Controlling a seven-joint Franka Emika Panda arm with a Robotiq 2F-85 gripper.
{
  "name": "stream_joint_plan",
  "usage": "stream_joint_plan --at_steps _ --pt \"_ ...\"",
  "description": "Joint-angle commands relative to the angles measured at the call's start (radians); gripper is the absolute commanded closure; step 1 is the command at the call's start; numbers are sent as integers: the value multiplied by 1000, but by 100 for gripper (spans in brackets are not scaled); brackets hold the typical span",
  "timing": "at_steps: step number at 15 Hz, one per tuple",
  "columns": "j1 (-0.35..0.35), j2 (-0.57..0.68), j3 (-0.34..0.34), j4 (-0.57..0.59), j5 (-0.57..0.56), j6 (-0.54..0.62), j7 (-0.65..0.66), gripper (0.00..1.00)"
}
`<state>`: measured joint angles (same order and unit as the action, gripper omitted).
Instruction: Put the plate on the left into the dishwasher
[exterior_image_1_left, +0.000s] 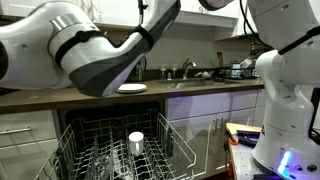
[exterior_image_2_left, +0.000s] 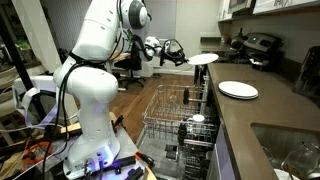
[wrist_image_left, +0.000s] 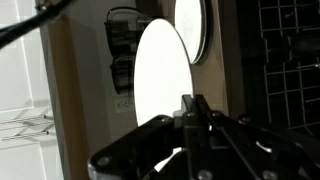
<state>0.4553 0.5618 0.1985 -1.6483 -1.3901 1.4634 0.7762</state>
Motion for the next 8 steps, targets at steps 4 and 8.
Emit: stream_joint_plan --at_steps 4,8 --pt "-88 -157 53 -149 82 218 31 95" --pt "-78 -118 36 -115 94 246 17 95"
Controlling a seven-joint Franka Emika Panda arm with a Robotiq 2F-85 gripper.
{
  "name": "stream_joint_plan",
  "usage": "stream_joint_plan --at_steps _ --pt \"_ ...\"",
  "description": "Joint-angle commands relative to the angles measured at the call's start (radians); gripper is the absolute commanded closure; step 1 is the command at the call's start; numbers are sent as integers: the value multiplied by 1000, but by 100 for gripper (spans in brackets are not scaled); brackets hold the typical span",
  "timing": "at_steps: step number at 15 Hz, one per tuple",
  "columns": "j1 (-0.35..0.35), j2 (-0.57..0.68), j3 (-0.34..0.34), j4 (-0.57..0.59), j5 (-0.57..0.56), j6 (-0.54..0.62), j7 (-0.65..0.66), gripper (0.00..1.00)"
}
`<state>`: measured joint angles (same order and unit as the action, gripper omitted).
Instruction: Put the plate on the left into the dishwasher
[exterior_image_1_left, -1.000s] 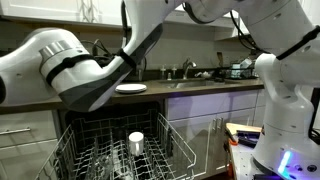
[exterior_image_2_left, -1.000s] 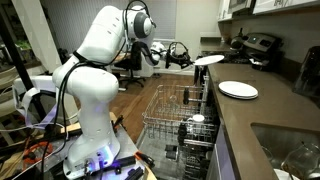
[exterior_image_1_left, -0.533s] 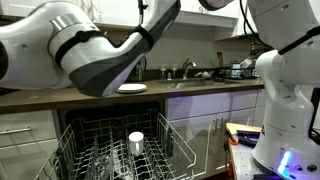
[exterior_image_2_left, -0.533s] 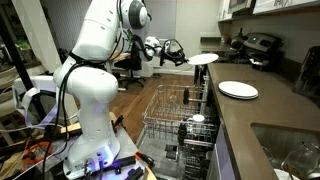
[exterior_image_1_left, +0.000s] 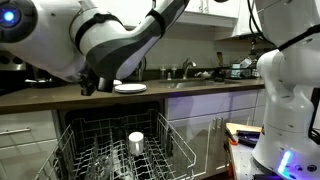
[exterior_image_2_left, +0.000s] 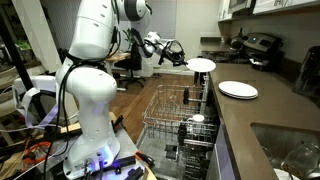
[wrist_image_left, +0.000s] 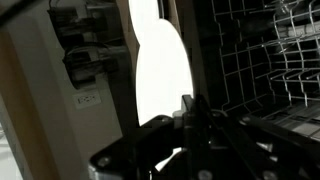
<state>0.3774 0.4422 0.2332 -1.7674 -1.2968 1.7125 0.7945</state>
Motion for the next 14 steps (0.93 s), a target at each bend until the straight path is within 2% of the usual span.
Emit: stream_joint_plan --at_steps 1,8,11,13,14 --pt "0 5 1 3 1 -3 -1 95" --pt "4 18 1 4 1 -3 -1 95" --pt "25 6 6 -4 5 -49 0 95" --pt "27 -9 18 -20 11 -35 -10 95" --pt "17 27 10 2 1 -11 -1 95"
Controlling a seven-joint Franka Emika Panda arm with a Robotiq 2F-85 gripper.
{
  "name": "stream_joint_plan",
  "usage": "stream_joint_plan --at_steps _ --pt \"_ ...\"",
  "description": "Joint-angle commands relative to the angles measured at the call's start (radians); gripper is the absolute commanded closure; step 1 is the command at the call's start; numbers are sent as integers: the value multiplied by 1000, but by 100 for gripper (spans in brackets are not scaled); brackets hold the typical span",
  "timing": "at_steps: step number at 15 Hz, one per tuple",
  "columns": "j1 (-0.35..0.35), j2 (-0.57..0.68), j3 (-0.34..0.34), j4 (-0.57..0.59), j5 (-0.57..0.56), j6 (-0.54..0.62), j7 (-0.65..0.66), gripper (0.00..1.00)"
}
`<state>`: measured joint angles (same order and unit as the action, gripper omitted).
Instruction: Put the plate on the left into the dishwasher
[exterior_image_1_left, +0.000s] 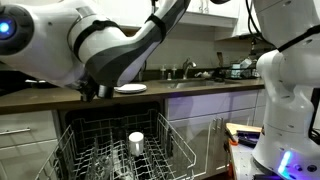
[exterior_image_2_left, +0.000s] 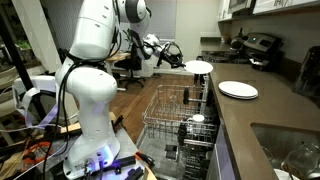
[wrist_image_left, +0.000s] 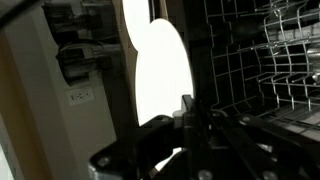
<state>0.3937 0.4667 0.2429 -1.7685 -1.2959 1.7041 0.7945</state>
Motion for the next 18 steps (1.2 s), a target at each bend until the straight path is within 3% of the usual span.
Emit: stream_joint_plan --at_steps 1,18 --pt "4 2 4 3 1 -2 -1 95" --pt "9 27 7 3 3 12 -1 95"
